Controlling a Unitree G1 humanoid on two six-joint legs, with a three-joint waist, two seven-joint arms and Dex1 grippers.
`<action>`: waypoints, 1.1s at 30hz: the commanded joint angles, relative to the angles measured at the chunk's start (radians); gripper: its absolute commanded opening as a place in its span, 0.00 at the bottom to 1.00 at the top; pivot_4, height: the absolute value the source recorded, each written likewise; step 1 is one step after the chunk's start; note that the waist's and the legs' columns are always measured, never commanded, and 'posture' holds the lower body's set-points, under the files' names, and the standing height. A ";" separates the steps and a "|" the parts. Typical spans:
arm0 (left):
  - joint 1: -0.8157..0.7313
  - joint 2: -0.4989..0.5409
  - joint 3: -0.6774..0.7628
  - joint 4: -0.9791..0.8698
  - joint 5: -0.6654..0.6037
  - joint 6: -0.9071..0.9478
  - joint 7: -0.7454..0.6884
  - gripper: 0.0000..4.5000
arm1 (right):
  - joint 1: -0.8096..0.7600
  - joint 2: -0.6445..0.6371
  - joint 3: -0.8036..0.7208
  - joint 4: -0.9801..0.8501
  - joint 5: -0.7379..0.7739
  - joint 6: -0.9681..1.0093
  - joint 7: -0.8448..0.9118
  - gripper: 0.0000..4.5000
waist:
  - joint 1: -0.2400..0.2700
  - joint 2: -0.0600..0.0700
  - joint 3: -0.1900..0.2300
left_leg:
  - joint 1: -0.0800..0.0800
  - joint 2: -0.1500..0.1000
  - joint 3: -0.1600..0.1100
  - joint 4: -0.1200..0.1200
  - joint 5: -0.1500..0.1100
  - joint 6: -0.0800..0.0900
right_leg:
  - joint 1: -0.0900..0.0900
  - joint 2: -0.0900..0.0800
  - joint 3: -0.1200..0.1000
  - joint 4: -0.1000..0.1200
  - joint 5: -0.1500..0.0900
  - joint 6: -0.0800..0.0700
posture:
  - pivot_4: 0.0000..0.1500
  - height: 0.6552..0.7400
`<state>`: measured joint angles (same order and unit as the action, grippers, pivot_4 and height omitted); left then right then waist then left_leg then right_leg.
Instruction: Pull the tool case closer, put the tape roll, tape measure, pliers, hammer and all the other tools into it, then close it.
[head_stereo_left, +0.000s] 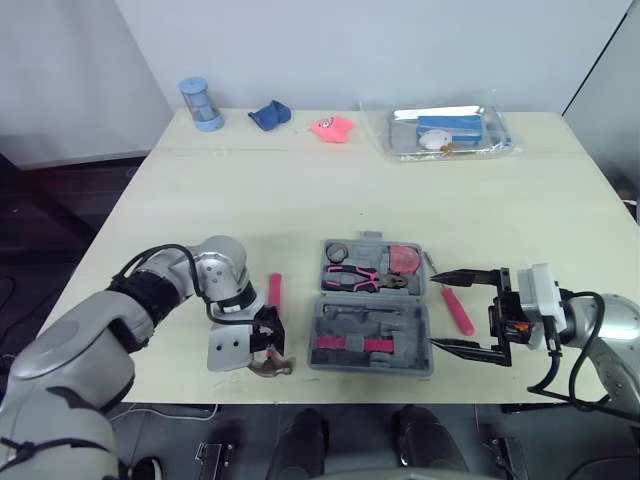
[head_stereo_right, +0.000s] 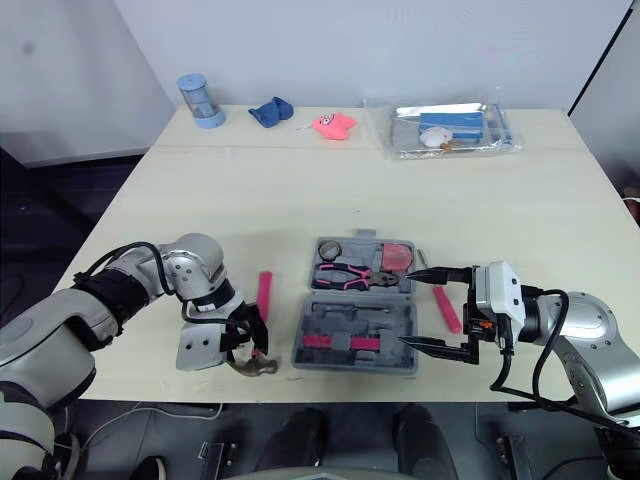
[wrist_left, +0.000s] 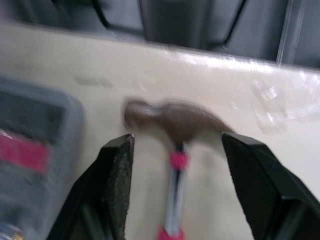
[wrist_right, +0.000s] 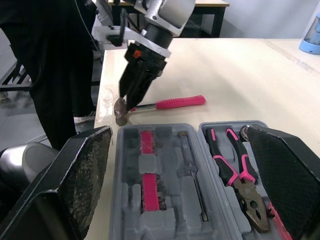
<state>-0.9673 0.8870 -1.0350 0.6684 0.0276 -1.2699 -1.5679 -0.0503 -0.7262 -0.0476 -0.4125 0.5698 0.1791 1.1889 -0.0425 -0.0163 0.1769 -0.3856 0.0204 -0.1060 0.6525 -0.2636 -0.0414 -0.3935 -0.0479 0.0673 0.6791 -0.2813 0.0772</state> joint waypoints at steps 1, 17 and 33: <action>-0.041 -0.028 0.014 0.068 0.059 -0.038 -0.023 0.66 | -0.002 0.004 -0.008 -0.021 0.004 -0.018 -0.005 1.00 | 0.000 0.000 0.000 | 0.000 0.000 0.000 0.000 0.000 0.000 | 0.000 0.000 0.000 0.000 0.000 0.000 | 1.00 1.00; -0.044 -0.129 -0.006 0.157 0.169 -0.091 0.044 0.66 | 0.010 -0.002 -0.020 -0.031 -0.001 -0.018 -0.008 1.00 | -0.001 0.000 0.000 | 0.000 0.000 0.000 0.000 0.000 0.000 | 0.000 0.000 0.000 0.000 0.000 0.000 | 1.00 1.00; -0.006 -0.069 -0.009 0.108 0.096 -0.061 0.023 0.01 | 0.012 -0.004 -0.007 -0.028 -0.002 -0.017 0.000 1.00 | -0.006 0.001 -0.001 | 0.003 0.000 -0.001 0.000 0.000 0.000 | 0.003 0.000 0.000 0.000 0.000 0.000 | 1.00 1.00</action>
<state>-0.9840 0.7849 -1.0302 0.8158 0.1607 -1.3433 -1.5236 -0.0359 -0.7273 -0.0476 -0.4140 0.5580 0.1728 1.1889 -0.0482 -0.0156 0.1764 -0.3827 0.0202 -0.1069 0.6527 -0.2636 -0.0413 -0.3903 -0.0479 0.0673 0.6794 -0.2813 0.0772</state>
